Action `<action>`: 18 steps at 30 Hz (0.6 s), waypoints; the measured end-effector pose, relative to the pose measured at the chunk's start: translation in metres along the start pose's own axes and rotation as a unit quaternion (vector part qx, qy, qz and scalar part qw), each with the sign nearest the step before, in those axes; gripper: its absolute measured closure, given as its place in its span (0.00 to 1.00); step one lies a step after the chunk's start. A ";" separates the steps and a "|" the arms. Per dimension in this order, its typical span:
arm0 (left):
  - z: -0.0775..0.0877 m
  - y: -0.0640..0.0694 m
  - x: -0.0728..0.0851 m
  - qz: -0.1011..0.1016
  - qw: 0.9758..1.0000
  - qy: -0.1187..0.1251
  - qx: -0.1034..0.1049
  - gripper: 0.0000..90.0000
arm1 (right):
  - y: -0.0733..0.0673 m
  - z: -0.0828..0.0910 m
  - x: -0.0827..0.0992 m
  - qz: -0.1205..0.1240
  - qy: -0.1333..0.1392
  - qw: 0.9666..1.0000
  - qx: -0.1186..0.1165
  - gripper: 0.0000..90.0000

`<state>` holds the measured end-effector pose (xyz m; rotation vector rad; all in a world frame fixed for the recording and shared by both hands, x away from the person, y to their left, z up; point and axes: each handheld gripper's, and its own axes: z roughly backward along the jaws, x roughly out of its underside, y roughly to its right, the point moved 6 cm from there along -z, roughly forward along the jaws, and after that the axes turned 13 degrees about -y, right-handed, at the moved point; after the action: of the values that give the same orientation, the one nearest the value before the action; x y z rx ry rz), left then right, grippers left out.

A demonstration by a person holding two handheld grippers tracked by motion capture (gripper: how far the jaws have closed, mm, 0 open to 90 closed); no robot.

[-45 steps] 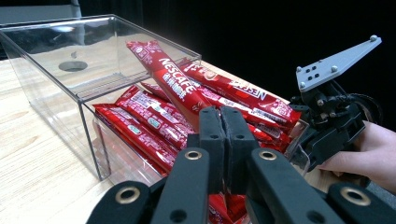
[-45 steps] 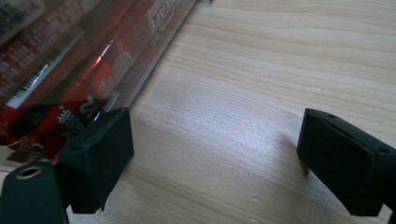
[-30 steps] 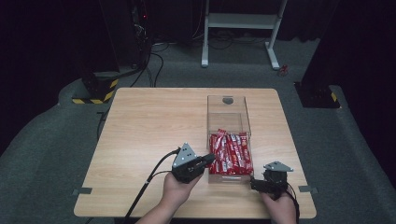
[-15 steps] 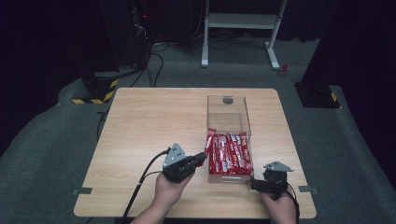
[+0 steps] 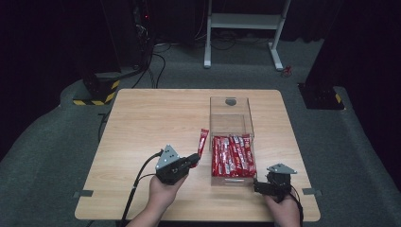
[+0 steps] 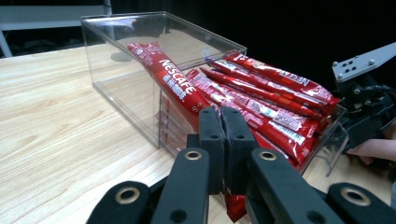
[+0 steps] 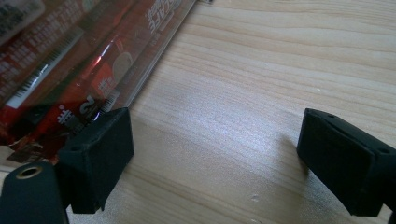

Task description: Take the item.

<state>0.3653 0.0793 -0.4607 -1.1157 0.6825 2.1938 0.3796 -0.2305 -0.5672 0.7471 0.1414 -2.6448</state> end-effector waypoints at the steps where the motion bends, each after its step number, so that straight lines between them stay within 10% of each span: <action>1: 0.000 -0.001 0.001 0.005 1.000 0.001 -0.001 0.98 | 0.000 0.000 0.000 0.000 0.000 1.000 0.000 0.12; 18: 0.010 -0.032 0.009 0.000 0.999 -0.012 -0.039 0.98 | 0.000 0.000 0.000 0.000 0.000 1.000 0.000 0.12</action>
<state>0.3781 0.1110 -0.4683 -1.1261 0.5906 2.2467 0.3796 -0.2305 -0.5672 0.7473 0.1414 -2.6449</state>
